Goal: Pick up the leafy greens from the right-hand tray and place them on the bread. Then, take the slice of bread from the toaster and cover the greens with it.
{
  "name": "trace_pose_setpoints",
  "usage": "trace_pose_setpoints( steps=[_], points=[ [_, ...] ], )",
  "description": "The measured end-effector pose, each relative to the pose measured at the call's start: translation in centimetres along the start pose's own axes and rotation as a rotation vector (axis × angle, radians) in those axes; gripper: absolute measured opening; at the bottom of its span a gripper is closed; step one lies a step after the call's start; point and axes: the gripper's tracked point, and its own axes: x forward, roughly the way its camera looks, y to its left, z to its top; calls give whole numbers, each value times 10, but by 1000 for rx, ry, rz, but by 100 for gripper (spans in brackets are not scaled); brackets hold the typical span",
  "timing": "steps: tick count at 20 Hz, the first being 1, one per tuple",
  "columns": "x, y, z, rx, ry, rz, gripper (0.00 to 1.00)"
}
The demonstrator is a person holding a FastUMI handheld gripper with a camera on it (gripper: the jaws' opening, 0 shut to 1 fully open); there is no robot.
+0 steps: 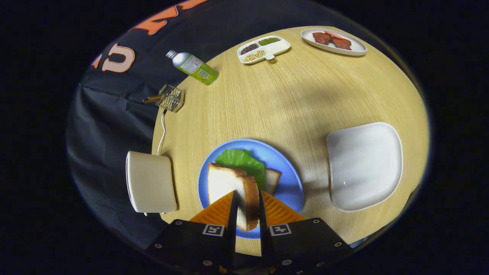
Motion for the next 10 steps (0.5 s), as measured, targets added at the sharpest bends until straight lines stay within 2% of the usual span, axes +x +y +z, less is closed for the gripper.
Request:
trace_pose_setpoints(
  steps=[2, 7, 10],
  points=[
    [3, -4, 0, -19, -3, -21, 35],
    [2, -12, 3, -61, -17, -66, 47],
    [-11, 0, 11, -54, -32, -31, 68]
  ],
)
